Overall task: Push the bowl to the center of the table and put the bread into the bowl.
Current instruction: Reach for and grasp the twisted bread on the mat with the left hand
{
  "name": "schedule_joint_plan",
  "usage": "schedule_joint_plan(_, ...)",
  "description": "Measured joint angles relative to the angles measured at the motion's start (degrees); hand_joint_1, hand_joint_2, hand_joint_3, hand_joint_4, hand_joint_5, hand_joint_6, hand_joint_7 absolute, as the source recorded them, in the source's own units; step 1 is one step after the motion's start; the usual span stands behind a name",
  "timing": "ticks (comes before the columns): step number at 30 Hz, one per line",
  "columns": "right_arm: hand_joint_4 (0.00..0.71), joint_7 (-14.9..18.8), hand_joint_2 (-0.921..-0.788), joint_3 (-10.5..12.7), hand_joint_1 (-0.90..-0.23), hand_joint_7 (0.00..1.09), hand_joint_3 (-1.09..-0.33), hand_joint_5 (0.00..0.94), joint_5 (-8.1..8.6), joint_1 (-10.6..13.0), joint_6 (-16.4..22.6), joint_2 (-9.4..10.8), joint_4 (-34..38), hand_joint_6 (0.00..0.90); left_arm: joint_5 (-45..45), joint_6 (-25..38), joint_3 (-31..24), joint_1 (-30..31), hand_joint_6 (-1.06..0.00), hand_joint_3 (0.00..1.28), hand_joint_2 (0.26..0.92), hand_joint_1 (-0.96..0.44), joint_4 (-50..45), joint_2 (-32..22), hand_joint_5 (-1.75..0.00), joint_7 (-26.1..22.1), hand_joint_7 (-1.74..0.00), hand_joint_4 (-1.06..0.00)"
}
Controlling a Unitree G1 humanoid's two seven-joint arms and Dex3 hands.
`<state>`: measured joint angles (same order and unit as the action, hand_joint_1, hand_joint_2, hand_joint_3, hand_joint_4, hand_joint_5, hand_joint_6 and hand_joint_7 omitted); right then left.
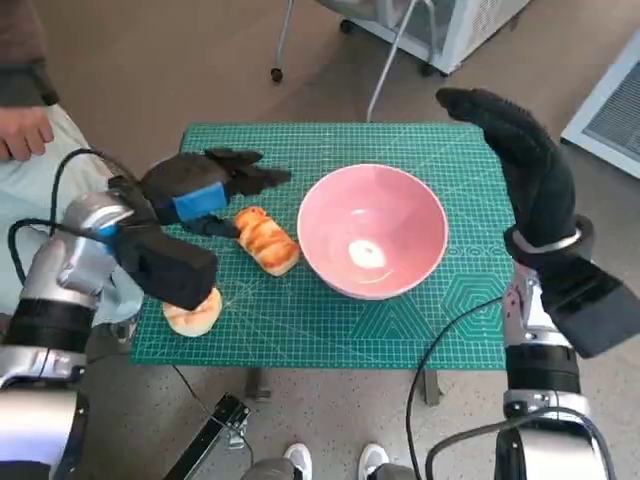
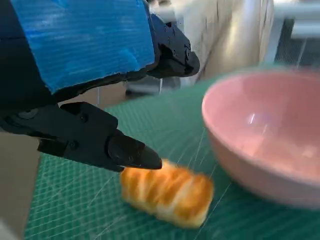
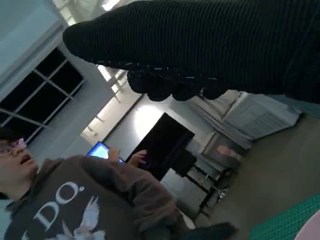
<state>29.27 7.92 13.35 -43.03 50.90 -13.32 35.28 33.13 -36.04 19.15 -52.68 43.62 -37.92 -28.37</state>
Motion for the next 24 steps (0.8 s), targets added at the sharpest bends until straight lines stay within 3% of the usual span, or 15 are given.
schedule_joint_plan(4,0.191,-0.3,-0.921,-0.2,-0.632,0.62,-0.799,0.037,0.09,0.7,-0.6,0.1,-2.1,-0.001,2.2,0.0,2.1,-1.8,-0.38,0.0,0.835,-0.22,3.4,0.5,0.0,0.4,-0.05,-0.26)
schedule_joint_plan(16,0.194,-0.3,-0.921,-0.9,-0.638,0.64,-0.762,0.042,2.39,3.5,-3.9,0.5,-9.7,-0.001,4.3,1.3,5.6,-4.9,-0.4,0.0,0.827,-0.22,10.4,2.3,0.0,0.5,-0.06,-0.27)
schedule_joint_plan(24,0.199,-0.3,-0.921,-1.1,-0.642,0.65,-0.749,0.047,2.77,3.8,-4.6,0.8,-11.1,-0.001,4.9,4.3,7.4,-6.3,-0.42,0.0,0.816,-0.23,13.8,4.4,0.0,0.1,-0.06,-0.27)
